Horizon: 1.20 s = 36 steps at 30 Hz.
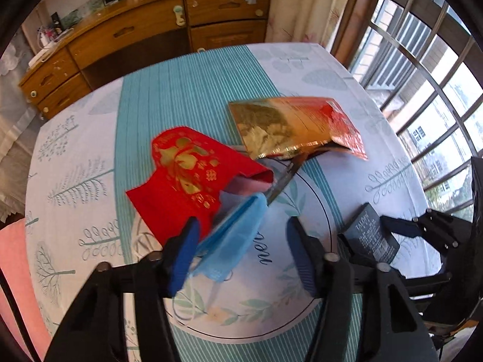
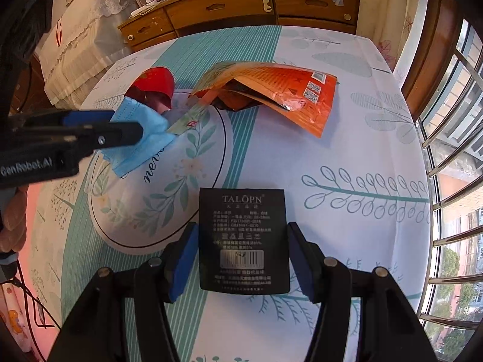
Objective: Collect trash
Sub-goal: 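Grasp the black tag card with the right tool while the left tool grasps the blue mask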
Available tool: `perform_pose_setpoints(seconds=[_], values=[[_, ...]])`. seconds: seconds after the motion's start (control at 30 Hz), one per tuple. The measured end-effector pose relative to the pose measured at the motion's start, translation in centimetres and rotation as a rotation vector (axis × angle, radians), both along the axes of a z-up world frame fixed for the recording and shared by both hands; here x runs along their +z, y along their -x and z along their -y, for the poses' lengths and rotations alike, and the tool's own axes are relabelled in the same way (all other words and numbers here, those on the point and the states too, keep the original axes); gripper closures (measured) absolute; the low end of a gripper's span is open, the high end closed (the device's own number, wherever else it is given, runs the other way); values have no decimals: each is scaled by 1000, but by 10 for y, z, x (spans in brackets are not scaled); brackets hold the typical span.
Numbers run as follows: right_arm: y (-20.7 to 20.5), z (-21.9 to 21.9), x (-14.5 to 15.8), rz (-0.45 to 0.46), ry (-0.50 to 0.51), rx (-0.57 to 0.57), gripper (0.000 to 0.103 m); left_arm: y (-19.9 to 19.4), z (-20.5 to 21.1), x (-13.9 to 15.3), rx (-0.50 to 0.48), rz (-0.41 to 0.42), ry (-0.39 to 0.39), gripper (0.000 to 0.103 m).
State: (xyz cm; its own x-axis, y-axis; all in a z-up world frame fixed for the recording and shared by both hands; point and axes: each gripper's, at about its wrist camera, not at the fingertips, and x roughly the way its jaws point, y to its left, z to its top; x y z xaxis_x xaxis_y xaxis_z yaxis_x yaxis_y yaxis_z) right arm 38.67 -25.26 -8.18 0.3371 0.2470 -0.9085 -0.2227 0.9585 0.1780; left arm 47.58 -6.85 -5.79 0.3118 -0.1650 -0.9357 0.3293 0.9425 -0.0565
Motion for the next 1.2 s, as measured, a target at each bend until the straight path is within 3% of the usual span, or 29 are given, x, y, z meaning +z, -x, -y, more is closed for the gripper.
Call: perform_pose_setpoints(seconds=[0.17, 0.4, 0.43, 0.47, 0.67, 0.97, 1.2], values=[[-2, 2, 0, 0, -15, -2, 44, 4, 1, -9, 2, -38, 16, 60], [-4, 3, 0, 7, -27, 4, 44, 2, 3, -27, 41, -60, -22, 61], [-3, 3, 0, 7, -27, 7, 44, 1, 3, -28, 49, -61, -27, 72], [-2, 4, 0, 6, -28, 9, 44, 1, 3, -30, 61, -64, -36, 89], [10, 7, 2, -12, -39, 1, 44, 10, -1, -29, 146, -101, -44, 96], [52, 5, 29, 23, -63, -49, 44, 80, -7, 8, 187, -96, 35, 98], [122, -13, 66, 88, -65, -125, 44, 161, -24, 50, 176, -59, 121, 97]])
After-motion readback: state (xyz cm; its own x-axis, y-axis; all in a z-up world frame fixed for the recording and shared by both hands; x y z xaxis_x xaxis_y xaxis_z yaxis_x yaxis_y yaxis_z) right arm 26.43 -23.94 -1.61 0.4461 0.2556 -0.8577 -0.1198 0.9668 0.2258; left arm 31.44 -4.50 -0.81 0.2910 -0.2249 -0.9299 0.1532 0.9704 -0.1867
